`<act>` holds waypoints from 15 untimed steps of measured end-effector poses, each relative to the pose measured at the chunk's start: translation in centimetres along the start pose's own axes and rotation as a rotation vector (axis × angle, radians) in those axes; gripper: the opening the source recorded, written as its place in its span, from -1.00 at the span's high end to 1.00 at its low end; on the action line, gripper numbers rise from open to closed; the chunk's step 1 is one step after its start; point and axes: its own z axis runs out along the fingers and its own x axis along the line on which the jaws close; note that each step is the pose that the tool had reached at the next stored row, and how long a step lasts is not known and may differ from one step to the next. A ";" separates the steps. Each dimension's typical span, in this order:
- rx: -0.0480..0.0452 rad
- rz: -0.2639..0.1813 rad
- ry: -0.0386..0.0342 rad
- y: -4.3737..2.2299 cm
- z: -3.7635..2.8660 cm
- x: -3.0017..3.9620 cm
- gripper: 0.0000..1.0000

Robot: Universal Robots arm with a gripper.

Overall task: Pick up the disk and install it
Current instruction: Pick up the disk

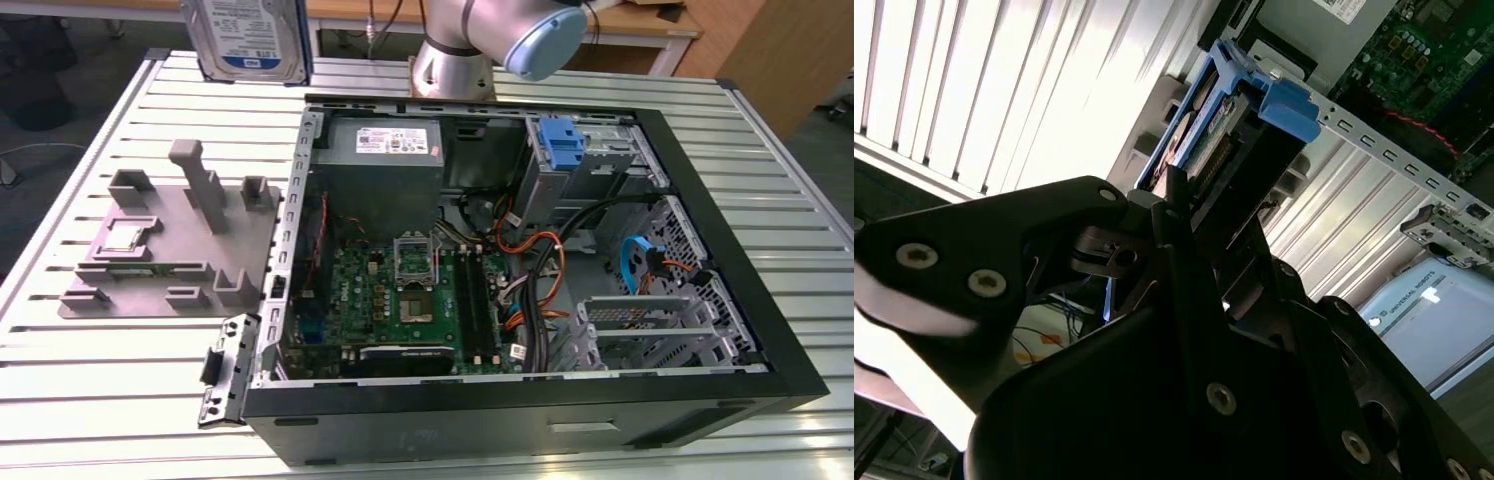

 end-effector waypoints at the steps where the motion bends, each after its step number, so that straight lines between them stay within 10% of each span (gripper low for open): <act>1: 0.0000 0.000 0.0000 -0.19 -0.01 0.00 0.30; 15: 0.0001 0.000 0.0000 -3.09 -0.15 -0.04 0.30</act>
